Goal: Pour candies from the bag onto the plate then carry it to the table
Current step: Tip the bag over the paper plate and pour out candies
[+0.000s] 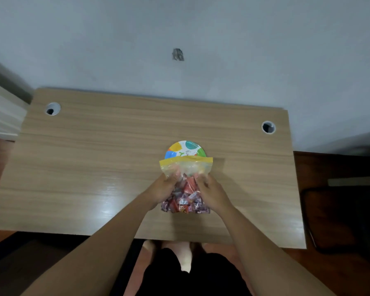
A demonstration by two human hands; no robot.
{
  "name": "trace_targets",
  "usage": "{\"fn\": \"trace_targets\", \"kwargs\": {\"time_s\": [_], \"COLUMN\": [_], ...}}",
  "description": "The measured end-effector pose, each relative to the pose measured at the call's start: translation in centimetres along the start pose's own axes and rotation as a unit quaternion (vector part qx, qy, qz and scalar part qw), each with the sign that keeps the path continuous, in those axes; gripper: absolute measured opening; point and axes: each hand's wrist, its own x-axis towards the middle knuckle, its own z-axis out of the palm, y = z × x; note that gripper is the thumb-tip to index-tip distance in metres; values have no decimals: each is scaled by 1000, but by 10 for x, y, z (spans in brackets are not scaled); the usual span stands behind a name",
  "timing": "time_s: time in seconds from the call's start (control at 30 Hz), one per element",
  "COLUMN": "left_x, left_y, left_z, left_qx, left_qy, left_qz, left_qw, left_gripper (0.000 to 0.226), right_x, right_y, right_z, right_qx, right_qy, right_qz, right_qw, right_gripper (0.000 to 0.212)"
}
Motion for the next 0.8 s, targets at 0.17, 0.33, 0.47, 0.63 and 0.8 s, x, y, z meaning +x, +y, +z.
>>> {"fn": "trace_targets", "kwargs": {"time_s": [0.17,0.33,0.47,0.63,0.8], "left_x": [4,10,10,10,9], "left_y": [-4,-8,-2,-4,-10], "left_z": [3,7,12,15,17], "left_qx": [4,-15,-55,-44,-34], "left_qy": [-9,-18,-15,-3,12], "left_qz": [-35,-55,-37,-13,-33], "left_qw": [999,998,998,999,999], "left_gripper": [66,56,35,35,41], "right_x": [13,16,20,20,20], "right_y": [9,8,13,13,20], "right_z": [8,11,14,16,17], "right_qx": [-13,-37,-39,-29,-26], "right_qy": [-17,-20,-10,6,6], "right_qz": [14,14,18,13,10], "right_qw": [1000,999,999,999,1000], "right_gripper": [32,31,31,41,39]}}
